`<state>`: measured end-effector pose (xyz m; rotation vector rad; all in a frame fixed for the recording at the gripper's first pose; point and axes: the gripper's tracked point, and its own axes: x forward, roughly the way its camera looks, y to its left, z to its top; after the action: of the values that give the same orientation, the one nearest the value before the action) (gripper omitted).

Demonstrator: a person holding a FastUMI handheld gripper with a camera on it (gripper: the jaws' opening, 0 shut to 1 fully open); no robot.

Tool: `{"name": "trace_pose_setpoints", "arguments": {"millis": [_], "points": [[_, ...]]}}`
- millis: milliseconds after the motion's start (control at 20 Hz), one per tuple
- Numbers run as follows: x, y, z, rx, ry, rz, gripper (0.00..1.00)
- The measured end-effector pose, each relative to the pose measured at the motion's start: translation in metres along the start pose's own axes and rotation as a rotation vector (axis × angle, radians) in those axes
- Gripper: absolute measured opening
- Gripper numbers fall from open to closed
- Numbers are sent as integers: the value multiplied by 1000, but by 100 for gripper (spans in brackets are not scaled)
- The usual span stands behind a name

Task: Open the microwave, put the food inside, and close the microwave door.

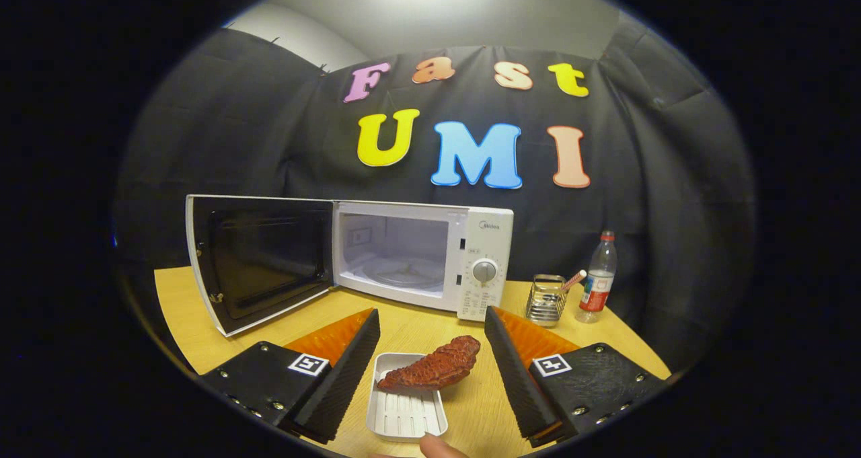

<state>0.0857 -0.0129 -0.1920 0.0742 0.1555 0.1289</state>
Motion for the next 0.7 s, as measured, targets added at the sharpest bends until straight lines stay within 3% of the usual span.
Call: {"name": "trace_pose_setpoints", "arguments": {"millis": [350,450,700], "points": [[34,-26,-36,266,116,46,95],[46,-29,-48,353,152,62,88],[58,-9,-63,614,225,201,90]]}}
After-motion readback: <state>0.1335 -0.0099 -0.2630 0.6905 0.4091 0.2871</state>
